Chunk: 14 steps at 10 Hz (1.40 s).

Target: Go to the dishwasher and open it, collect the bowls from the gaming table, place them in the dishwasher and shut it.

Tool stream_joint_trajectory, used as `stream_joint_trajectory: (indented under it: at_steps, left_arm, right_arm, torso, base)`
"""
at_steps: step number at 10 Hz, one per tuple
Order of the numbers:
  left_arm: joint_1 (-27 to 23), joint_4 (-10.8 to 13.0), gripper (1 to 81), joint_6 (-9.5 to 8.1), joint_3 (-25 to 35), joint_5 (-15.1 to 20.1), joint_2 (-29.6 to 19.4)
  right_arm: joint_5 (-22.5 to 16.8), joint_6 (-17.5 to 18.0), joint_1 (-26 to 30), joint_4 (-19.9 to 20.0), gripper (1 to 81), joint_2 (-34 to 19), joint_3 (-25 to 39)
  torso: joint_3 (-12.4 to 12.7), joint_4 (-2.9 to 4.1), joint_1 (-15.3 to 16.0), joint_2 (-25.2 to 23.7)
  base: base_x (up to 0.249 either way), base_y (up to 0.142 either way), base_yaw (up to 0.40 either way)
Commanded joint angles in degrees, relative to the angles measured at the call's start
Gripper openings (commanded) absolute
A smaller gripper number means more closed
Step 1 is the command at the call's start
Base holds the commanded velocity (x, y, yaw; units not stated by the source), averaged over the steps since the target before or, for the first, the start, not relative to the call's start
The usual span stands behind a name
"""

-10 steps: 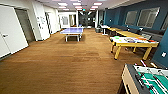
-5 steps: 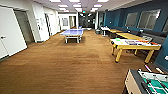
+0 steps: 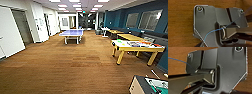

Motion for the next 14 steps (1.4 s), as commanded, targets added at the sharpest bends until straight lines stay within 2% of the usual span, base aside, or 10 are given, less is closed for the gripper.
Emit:
stream_joint_trajectory:
  at_steps: [1, 14]
  left_arm:
    - [-2.01, 0.14, 81.1, 0.19, 0.06, 2.63, -0.36]
    - [-2.01, 0.05, 81.1, 0.28, 0.06, 2.71, -0.1]
  right_arm:
    - [-3.63, -0.17, 2.48, -0.09, 81.1, -0.46, 0.3]
    - [-3.63, -0.17, 2.48, -0.09, 81.1, -0.29, 0.12]
  torso:
    - [0.0, 0.0, 0.02, 0.02]
    - [0.0, 0.0, 0.02, 0.02]
  base:
    - [0.258, 0.0, 0.0]
    - [0.258, 0.0, 0.0]
